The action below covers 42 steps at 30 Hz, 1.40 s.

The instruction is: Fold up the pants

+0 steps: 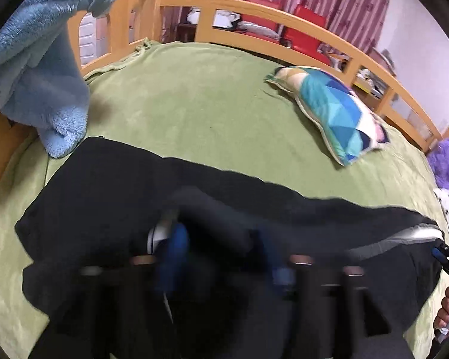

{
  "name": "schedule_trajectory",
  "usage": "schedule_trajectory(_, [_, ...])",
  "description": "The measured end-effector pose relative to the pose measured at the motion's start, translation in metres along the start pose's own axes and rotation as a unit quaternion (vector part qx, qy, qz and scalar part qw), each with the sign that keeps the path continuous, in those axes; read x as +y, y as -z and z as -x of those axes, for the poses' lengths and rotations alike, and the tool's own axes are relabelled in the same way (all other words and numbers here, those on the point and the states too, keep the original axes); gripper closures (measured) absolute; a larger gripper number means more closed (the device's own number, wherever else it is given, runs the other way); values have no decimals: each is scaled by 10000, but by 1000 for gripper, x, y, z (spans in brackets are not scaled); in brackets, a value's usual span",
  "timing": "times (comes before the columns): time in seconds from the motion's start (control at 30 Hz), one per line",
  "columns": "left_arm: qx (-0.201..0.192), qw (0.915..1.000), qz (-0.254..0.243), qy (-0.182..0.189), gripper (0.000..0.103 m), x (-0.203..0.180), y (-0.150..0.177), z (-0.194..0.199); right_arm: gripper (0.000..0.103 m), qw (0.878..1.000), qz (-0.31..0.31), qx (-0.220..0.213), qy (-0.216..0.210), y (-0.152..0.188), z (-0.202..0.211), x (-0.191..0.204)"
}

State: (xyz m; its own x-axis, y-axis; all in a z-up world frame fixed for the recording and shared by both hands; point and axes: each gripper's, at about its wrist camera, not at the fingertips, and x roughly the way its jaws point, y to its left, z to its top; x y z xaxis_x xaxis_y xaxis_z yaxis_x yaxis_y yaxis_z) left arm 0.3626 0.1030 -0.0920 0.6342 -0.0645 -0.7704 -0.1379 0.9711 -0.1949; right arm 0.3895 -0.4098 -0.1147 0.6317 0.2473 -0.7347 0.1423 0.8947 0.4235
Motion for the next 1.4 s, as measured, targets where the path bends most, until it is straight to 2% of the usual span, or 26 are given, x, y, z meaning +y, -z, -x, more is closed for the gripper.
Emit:
schedule_trajectory(0.03, [-75,9999,-9,78,27,-1,6,9,43,9999,107,-1,68,8,10,0])
schedule_trajectory(0.1, [-139,9997,-85,190,27,-6,18,27,43,9992,268,-32,290,25,31,-5])
schedule_trajectory(0.27, [145,9991,-213,340,26,-17,62,52,43,9987,258,50,444,68,69,-37])
schedule_trajectory(0.4, [470,9977,48,477,26,-10,99,48,35,9988,-180,162,421,104,81,-78])
schedule_trajectory(0.57, [775,9953,260,527,26,0,132,25,34,9968,-654,372,280,128,67,-111])
schedule_trajectory(0.7, [834,9936,549,537,27,12,136,3,34,9961,-837,241,136,127,54,-121])
schedule_trajectory(0.8, [628,9920,853,694,27,21,129,-8,34,9960,-870,138,125,115,42,-121])
schedule_trajectory(1.03, [436,9883,1320,627,24,21,101,-36,18,9956,-889,-162,247,77,1,-106])
schedule_trajectory(1.13, [409,9872,1435,555,25,18,90,-45,17,9939,-1042,-228,277,61,-11,-102])
schedule_trajectory(1.2, [373,9879,1433,452,33,17,88,-47,28,9936,-1026,-239,411,54,-17,-100])
schedule_trajectory(1.27, [380,9903,1328,144,72,17,87,-46,72,9932,-968,-255,596,50,-18,-98])
schedule_trajectory(1.33, [406,9898,1312,384,86,21,87,-41,86,9926,-1159,-219,290,49,-12,-106])
schedule_trajectory(1.4, [427,9892,1323,460,87,23,88,-31,89,9907,-1333,-261,116,50,-1,-110])
